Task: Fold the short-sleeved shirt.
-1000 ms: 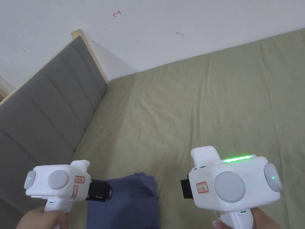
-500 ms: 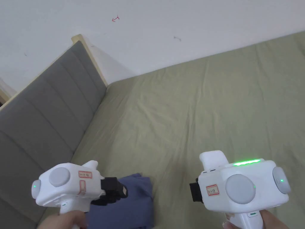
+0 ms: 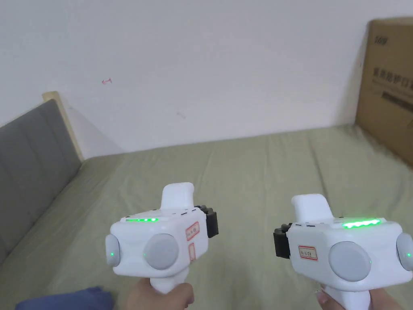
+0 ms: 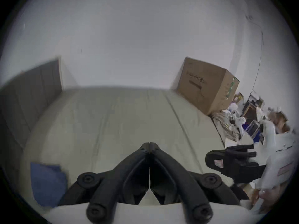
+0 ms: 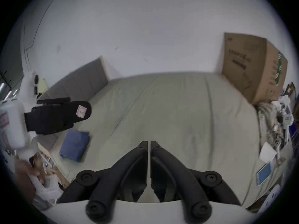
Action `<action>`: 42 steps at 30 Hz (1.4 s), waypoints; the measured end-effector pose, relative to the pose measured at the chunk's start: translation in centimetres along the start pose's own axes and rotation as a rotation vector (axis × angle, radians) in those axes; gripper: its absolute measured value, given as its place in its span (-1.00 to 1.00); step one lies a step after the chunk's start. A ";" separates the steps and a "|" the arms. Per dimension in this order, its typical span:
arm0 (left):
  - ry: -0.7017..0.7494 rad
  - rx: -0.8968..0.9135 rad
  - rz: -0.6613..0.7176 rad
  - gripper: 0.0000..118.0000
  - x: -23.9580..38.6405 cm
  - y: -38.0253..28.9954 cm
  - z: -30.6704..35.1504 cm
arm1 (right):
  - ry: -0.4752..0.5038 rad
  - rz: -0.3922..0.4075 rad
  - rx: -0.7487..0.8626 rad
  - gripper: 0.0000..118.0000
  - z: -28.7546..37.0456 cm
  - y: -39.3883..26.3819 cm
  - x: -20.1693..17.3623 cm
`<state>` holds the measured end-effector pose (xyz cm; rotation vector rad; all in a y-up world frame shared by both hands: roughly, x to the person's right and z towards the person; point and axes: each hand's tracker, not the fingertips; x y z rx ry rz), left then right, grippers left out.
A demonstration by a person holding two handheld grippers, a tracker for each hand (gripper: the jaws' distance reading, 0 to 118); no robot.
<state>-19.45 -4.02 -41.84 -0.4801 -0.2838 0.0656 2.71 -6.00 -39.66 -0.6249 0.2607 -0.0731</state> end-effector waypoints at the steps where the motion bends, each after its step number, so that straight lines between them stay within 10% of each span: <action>1: 0.015 0.061 -0.022 -1.00 1.6 1.1 0.8 | -0.006 -0.007 0.049 -0.93 1.2 1.0 0.7; 11: 0.289 0.487 -0.117 -1.00 8.6 4.9 9.0 | -0.095 0.024 0.517 -0.93 11.6 7.1 3.7; 17: 0.242 0.526 -0.123 -0.30 8.5 4.8 10.8 | -0.116 0.016 0.575 -0.86 13.4 7.1 4.0; 20: 0.218 0.501 -0.092 0.79 8.3 4.5 10.8 | -0.177 0.046 0.599 -0.02 13.4 6.7 3.8; 21: 0.231 0.494 -0.094 0.96 8.2 4.3 10.4 | -0.184 0.050 0.596 0.57 13.4 6.5 3.7; 23: 0.253 0.489 -0.095 0.97 8.0 3.8 10.3 | -0.193 0.059 0.581 1.00 13.1 6.4 3.8; 42: 0.380 0.481 -0.067 1.00 5.9 4.0 10.3 | -0.211 0.068 0.559 1.00 11.6 5.2 3.1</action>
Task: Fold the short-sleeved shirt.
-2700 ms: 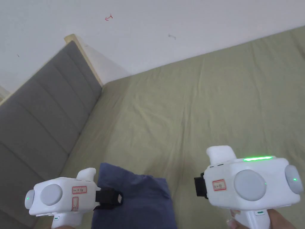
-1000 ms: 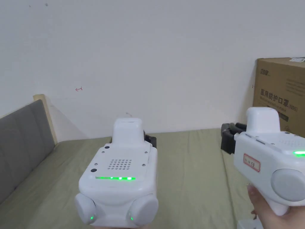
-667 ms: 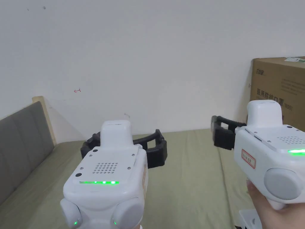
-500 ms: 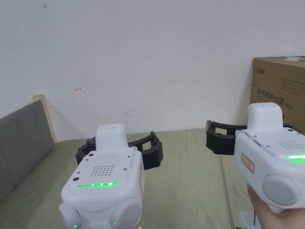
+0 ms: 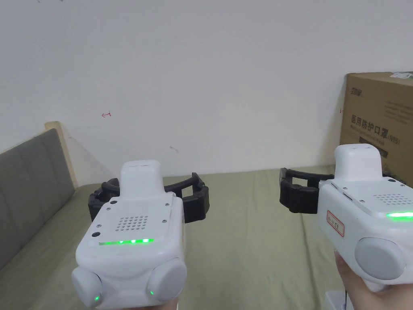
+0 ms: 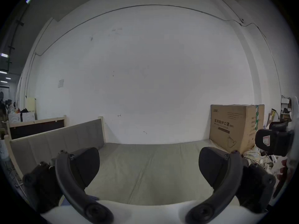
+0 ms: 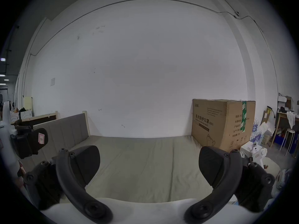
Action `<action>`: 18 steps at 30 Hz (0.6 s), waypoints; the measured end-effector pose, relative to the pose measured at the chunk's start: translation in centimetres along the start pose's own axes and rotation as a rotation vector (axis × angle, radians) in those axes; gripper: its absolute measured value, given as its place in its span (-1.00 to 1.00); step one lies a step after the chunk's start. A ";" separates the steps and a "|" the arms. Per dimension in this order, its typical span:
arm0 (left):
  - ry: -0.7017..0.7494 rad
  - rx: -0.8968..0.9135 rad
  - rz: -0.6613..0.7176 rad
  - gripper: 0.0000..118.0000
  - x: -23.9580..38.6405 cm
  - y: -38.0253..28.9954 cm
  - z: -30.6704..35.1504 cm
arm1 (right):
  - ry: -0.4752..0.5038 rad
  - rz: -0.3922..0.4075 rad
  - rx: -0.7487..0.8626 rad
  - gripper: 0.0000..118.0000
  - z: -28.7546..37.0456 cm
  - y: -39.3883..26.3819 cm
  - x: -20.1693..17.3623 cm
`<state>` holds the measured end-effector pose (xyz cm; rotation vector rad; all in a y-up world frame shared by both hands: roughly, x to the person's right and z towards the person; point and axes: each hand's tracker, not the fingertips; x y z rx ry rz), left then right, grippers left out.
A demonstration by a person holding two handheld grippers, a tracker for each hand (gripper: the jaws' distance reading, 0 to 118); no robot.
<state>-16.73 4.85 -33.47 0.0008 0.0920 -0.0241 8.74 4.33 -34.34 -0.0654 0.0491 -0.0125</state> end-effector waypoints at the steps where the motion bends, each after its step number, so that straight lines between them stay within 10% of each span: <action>1: -0.003 0.001 0.005 1.00 0.0 0.0 0.0 | -0.001 0.004 -0.003 1.00 0.0 0.0 -0.1; 18: -0.063 -0.035 0.052 1.00 -0.4 0.2 -0.7 | 0.012 0.020 -0.018 1.00 -0.1 0.2 -0.7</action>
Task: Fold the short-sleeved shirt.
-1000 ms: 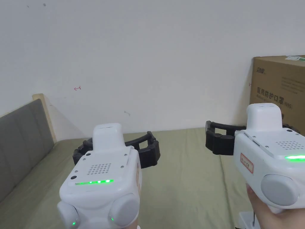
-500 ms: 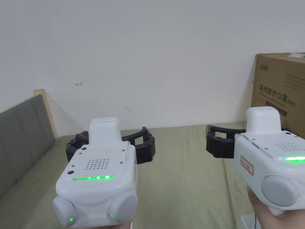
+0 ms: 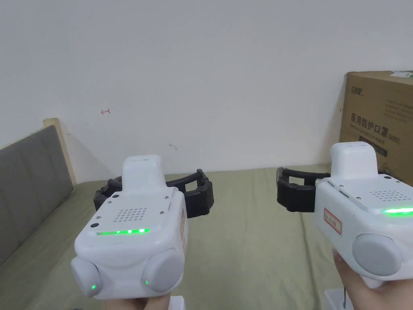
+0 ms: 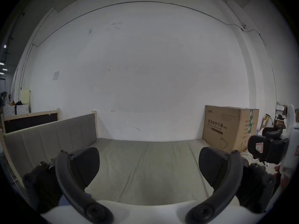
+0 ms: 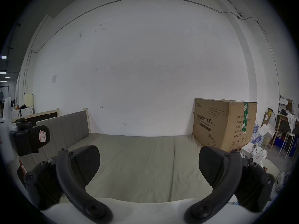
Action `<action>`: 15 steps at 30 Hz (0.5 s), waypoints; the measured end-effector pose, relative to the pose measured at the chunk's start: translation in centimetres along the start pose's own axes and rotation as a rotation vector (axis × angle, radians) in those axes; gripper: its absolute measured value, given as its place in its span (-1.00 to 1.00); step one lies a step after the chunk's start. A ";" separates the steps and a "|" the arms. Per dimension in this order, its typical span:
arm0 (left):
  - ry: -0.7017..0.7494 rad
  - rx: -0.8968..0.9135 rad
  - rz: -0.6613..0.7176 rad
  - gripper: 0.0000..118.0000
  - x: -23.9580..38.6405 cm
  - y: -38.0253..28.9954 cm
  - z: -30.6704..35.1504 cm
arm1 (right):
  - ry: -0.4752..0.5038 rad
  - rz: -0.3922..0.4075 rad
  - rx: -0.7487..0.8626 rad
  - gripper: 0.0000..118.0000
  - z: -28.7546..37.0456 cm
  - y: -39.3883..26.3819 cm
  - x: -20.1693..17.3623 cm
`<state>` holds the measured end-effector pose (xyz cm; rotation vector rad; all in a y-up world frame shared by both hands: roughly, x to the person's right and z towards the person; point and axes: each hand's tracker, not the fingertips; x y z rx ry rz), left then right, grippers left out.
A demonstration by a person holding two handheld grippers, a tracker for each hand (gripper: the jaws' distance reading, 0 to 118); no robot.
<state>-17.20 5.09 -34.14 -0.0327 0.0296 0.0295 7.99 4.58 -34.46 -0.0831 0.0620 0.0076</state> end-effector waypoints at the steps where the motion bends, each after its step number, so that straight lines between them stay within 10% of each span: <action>1: 0.000 0.002 -0.005 1.00 0.0 0.0 0.0 | 0.001 0.001 0.000 1.00 0.0 0.0 -0.1; 15: 0.053 -0.034 -0.006 1.00 0.1 -0.1 -0.5 | 0.012 0.010 -0.015 1.00 -0.3 -0.1 -0.6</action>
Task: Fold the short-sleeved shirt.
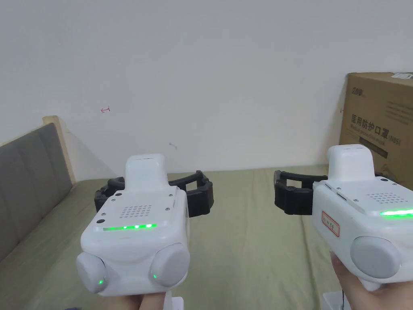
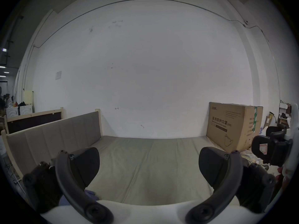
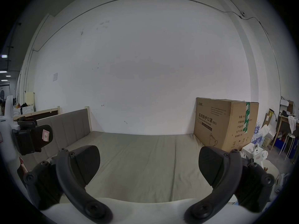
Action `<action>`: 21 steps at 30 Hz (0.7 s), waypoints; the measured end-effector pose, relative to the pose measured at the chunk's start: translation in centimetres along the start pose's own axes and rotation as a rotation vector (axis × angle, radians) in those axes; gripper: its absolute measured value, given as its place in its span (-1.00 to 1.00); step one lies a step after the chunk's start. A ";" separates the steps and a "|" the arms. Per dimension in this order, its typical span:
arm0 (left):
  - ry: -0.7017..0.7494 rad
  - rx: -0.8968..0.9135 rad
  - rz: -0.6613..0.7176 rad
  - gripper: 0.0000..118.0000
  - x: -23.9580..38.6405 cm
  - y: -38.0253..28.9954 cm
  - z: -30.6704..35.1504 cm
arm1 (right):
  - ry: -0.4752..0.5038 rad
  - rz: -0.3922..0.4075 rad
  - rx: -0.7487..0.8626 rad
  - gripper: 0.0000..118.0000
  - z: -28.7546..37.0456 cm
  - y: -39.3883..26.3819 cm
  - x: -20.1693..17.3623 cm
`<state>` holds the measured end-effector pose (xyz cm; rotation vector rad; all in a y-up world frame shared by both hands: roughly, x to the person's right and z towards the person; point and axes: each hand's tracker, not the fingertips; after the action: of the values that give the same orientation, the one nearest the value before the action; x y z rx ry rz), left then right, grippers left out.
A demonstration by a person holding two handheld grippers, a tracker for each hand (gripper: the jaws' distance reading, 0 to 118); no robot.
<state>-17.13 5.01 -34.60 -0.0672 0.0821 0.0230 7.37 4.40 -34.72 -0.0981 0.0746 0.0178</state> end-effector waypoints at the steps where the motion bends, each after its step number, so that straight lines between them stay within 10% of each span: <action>1: 0.012 -0.003 -0.002 1.00 0.0 0.0 -0.1 | -0.001 0.001 0.000 1.00 0.0 0.0 -0.1; 21: -0.037 -0.030 0.065 1.00 -0.9 -0.3 -0.4 | 0.007 0.001 -0.028 1.00 -0.5 -0.9 -0.5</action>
<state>-18.09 4.71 -34.91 -0.0941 0.0472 0.0902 6.91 3.47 -35.09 -0.1265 0.0815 0.0196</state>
